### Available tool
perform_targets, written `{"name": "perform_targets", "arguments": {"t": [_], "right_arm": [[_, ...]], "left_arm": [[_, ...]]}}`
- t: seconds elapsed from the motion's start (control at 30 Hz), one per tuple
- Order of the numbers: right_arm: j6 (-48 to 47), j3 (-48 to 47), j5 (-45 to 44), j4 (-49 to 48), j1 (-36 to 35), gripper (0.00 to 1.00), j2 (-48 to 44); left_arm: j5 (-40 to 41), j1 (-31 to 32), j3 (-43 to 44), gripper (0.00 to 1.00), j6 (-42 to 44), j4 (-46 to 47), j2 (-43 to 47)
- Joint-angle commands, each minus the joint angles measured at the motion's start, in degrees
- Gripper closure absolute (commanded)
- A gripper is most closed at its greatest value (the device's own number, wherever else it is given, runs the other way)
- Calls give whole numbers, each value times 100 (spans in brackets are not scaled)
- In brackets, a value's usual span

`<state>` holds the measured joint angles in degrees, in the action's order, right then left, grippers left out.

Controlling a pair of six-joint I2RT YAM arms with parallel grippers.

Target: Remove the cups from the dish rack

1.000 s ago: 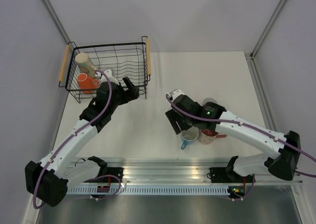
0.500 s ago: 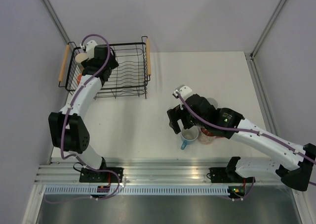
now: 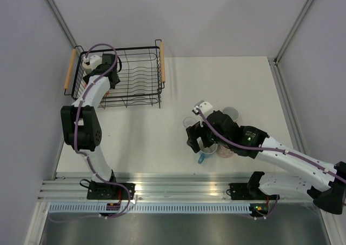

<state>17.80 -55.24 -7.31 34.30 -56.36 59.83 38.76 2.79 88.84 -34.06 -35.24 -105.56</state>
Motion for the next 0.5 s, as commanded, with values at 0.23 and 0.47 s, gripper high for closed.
{"name": "perform_targets", "arguments": {"t": [0.23, 0.47], "right_arm": [[22, 189, 107, -372, -7, 2, -16], [30, 198, 116, -372, -7, 2, 160]], "left_arm": [[158, -620, 371, 0, -443, -316, -702], [44, -823, 705, 0, -478, -264, -1274]]}}
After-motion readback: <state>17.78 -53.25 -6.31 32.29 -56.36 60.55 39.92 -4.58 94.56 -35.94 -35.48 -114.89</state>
